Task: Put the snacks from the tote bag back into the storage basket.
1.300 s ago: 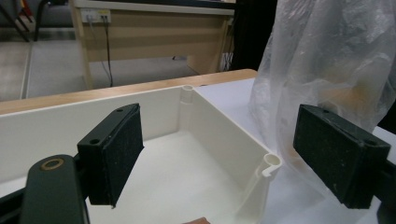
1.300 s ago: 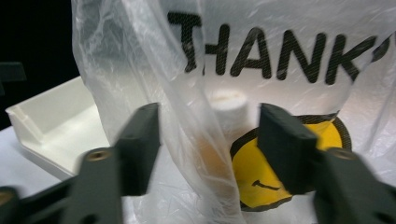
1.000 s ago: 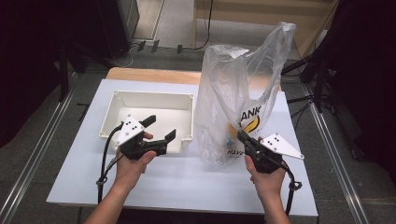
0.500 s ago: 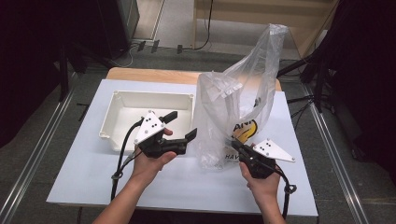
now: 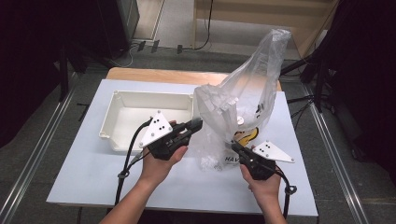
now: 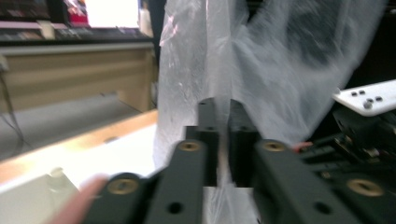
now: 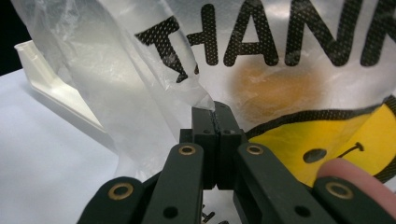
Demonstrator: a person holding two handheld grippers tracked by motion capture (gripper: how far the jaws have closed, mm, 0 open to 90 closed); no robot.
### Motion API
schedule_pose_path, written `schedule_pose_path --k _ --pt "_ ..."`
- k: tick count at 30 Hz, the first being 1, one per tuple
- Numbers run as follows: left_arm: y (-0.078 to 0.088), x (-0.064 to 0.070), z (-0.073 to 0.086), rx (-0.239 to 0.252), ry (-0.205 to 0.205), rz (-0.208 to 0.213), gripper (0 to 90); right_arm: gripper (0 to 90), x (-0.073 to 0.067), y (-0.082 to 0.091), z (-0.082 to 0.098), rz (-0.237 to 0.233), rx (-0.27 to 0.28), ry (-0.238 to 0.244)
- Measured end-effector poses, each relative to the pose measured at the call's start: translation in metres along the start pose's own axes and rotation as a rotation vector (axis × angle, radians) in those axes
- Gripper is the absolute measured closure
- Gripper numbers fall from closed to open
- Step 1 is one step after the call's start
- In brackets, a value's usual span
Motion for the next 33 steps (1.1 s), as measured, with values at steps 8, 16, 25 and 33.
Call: schedule_pose_path --k 8,16,25,33 --pt "-0.004 0.004 0.011 -0.049 -0.006 0.053 90.0 73.0 0.002 0.008 -0.004 -0.010 0.032 0.018" --pt "-0.007 0.004 0.024 -0.071 0.010 0.051 90.0 52.8 0.006 0.035 -0.029 -0.021 0.117 0.002" --pt "-0.008 0.003 0.038 -0.097 0.017 0.040 90.0 48.6 0.014 0.054 -0.047 0.034 0.160 -0.004" --pt "-0.012 0.008 0.050 -0.121 0.012 0.050 90.0 35.3 0.024 0.063 -0.060 0.130 0.202 -0.038"
Point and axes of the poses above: each handheld gripper's, and its own axes: y roughly backward along the jaws, z roughly out of its underside, x roughly to its right, the point moved 7 cm from there along -y, roughly forward along the jaws, and after that the axes turned 10 degrees about -z, right-handed, at the moved point
